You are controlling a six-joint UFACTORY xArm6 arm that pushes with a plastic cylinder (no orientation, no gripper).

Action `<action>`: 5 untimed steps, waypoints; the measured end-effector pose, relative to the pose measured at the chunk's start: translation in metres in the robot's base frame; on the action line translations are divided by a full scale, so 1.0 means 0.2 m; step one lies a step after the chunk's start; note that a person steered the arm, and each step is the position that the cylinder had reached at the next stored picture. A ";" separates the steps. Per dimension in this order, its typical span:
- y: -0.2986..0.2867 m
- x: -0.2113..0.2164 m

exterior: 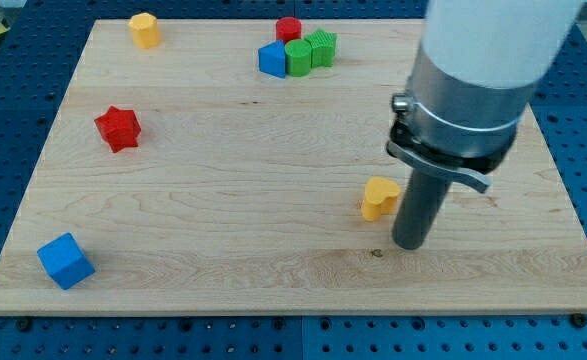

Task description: Push the yellow heart closer to the red star

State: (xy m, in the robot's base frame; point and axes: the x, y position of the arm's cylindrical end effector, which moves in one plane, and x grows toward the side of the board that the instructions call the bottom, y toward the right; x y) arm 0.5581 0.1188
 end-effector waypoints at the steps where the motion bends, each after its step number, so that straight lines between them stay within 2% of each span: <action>1: 0.02 0.00; 2: 0.02 0.00; 3: 0.00 -0.09; 5: -0.25 -0.18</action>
State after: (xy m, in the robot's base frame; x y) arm 0.5217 0.0689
